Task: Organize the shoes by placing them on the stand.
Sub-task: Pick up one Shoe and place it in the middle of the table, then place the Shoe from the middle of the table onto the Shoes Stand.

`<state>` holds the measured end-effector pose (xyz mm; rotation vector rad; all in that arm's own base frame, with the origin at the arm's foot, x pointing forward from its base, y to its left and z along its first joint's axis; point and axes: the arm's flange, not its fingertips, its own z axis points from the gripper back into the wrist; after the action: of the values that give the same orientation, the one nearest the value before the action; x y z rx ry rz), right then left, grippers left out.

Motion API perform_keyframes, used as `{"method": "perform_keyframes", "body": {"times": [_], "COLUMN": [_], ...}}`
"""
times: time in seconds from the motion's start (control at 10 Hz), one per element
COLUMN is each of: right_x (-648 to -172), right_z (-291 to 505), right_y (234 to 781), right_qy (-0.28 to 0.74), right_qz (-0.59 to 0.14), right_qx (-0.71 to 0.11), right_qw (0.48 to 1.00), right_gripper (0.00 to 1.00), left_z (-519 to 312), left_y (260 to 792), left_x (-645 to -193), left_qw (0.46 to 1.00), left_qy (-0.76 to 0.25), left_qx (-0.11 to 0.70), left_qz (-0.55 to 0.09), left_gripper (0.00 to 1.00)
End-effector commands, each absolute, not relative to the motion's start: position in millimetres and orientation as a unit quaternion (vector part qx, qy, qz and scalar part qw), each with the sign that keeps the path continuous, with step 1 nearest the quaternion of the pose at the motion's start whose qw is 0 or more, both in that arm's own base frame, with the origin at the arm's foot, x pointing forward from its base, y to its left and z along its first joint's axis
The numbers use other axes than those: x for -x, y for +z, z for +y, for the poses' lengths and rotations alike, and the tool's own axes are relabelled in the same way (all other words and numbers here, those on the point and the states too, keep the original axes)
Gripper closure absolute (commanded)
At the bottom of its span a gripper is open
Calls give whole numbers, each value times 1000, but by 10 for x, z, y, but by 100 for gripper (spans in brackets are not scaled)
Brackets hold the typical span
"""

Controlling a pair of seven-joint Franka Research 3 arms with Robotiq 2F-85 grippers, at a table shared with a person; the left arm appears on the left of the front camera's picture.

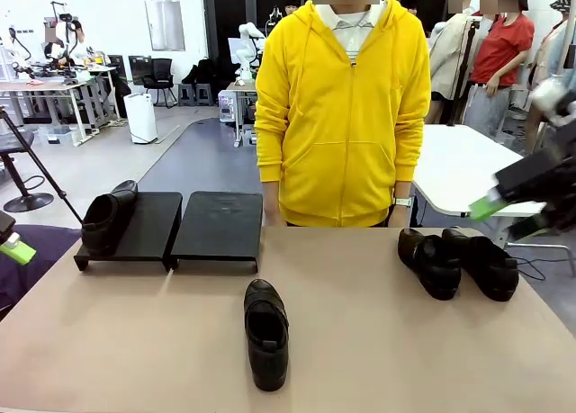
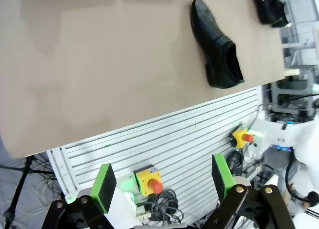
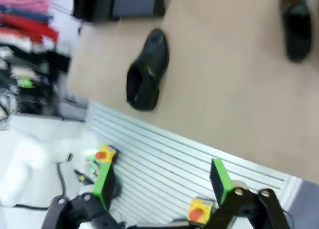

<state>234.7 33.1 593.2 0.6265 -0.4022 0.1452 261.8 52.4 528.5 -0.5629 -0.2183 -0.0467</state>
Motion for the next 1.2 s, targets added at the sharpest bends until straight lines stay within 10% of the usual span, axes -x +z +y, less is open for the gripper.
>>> {"method": "perform_keyframes", "body": {"times": [0.0,0.4,0.5,1.1], "right_x": [-1783,-2030,-2036,-2036], "right_z": [85,280,-204,-204], "right_y": [5250,4817,5802,5802], "right_qy": [-18,-16,-46,-46], "right_qz": [-195,-115,-148,-148], "right_qx": [-303,-225,-276,-276], "right_qw": [933,967,949,949], "right_gripper": [0,0,0,0], "left_z": [545,545,545,545], "left_y": [5287,5287,5287,5287], "left_x": [-2619,-2619,-2619,-2619], "left_qw": [954,954,954,954], "left_qy": [-29,-29,-29,-29], "left_qx": [278,278,278,278], "left_qz": [-110,-110,-110,-110], "left_gripper": [0,0,0,0]}}
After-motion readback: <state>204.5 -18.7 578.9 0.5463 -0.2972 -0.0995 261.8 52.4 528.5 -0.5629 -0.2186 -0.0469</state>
